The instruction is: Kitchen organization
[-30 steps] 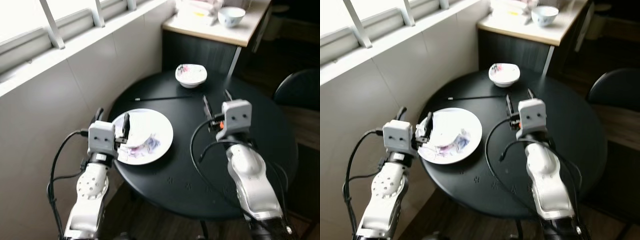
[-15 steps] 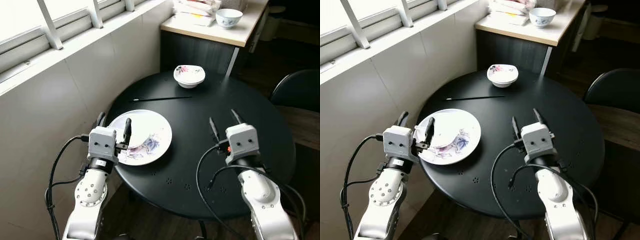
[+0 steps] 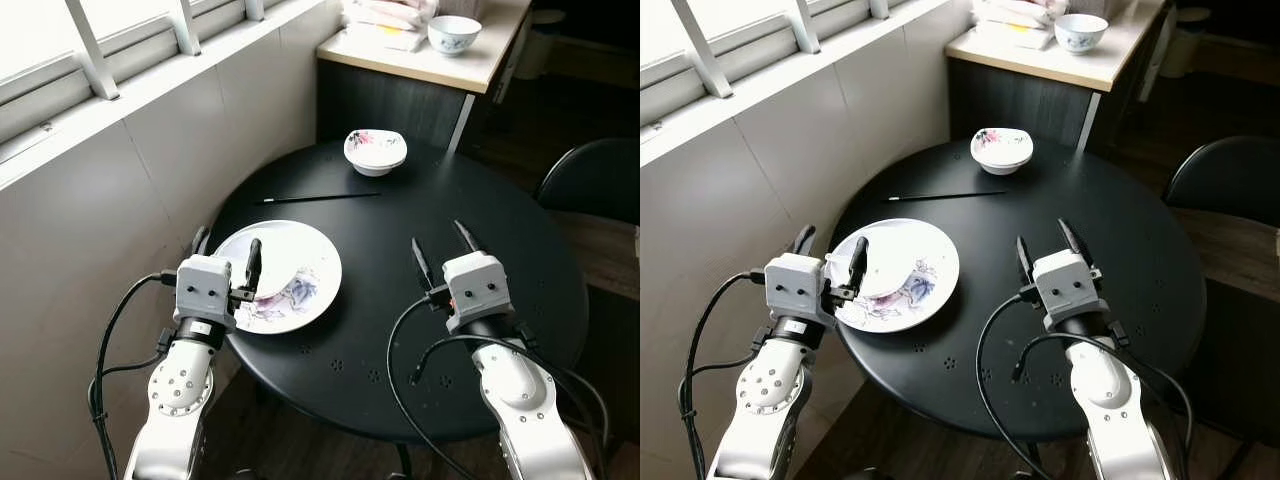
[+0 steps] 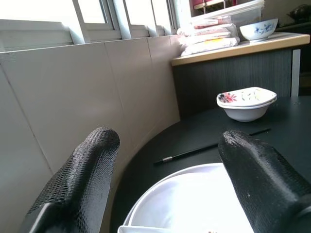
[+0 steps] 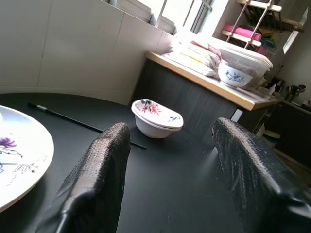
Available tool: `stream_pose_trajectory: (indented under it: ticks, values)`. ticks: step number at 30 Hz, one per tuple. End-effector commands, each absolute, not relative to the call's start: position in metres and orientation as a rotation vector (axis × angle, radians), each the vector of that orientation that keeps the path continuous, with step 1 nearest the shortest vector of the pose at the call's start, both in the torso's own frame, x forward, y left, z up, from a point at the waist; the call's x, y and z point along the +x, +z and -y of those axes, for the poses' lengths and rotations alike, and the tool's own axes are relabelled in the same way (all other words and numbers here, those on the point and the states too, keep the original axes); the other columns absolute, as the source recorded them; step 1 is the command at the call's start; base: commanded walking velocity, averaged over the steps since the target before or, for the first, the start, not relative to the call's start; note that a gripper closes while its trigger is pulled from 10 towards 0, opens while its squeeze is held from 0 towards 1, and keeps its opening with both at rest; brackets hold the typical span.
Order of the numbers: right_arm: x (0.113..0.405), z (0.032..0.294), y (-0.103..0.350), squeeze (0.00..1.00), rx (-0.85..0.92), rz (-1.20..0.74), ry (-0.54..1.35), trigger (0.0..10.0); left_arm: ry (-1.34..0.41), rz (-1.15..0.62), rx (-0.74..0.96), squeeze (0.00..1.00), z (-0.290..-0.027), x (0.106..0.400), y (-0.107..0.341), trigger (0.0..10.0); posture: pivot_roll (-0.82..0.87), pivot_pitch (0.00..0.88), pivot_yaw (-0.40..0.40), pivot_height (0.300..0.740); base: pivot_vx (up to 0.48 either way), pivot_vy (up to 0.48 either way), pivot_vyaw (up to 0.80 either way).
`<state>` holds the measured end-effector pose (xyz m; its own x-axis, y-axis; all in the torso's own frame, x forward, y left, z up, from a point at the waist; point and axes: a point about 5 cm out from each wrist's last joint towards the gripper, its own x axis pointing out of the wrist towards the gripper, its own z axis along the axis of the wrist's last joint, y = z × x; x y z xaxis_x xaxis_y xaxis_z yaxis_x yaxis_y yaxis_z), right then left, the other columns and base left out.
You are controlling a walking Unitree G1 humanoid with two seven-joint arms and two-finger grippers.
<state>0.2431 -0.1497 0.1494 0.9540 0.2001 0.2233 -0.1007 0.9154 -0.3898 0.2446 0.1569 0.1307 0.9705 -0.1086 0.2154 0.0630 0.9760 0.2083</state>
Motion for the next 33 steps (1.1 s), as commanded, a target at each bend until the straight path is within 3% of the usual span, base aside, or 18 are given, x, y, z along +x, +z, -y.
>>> stream_pose_trajectory:
  ticks: [1,22,33]
  values:
    - [0.2437,0.1489,0.1559,0.00,-0.398,0.296,0.148,10.0,-0.086,0.233,0.201,0.00,-0.1577,0.2450,0.1334,10.0,-0.05,0.033,-0.004,0.740,0.000,0.000,0.00]
    - [0.2464,0.1502,0.1564,0.00,-0.394,0.301,0.135,10.0,-0.089,0.237,0.195,0.00,-0.1551,0.2466,0.1327,10.0,-0.05,0.019,-0.009,0.740,0.000,0.000,0.00]
    - [0.2473,0.1487,0.1563,0.00,-0.388,0.301,0.137,10.0,-0.091,0.237,0.195,0.00,-0.1550,0.2470,0.1326,10.0,-0.06,0.018,-0.007,0.683,0.000,0.000,0.00]
